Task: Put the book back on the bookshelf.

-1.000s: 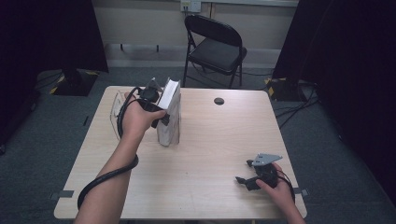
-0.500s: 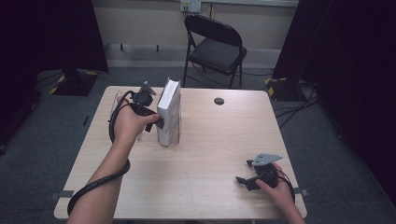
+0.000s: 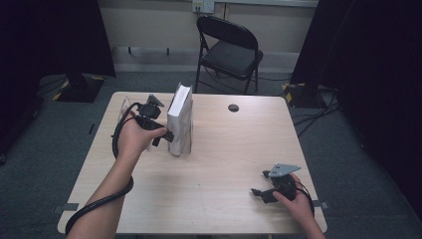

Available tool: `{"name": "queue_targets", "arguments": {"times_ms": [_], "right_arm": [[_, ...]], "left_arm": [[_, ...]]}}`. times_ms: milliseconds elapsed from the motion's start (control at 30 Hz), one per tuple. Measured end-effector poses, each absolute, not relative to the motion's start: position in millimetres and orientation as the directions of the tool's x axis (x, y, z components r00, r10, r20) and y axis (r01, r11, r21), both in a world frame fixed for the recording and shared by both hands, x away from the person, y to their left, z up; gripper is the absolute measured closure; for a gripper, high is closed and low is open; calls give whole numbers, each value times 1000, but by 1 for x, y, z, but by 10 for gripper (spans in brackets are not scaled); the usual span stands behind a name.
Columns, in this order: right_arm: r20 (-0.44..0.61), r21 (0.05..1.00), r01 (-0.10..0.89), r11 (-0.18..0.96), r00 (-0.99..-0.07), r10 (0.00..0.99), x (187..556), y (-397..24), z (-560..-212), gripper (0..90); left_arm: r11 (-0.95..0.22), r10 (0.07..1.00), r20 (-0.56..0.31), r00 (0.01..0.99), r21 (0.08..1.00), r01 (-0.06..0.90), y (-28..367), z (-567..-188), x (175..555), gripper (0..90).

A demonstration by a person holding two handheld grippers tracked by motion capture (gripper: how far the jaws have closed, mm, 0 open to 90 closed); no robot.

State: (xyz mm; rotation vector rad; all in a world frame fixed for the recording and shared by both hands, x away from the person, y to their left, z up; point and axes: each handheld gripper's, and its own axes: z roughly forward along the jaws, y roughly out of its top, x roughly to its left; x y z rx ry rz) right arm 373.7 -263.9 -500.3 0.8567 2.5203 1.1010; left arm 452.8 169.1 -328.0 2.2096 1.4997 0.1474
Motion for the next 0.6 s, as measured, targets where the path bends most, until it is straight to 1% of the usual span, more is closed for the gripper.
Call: {"name": "queue_targets", "arguments": {"times_ms": [600], "right_arm": [[-1, 734, 415, 538, -791, 611, 374, -264, -500, 133]], "left_arm": [[-311, 884, -194, 426, 436, 844, 172, -353, 439, 273]]}}
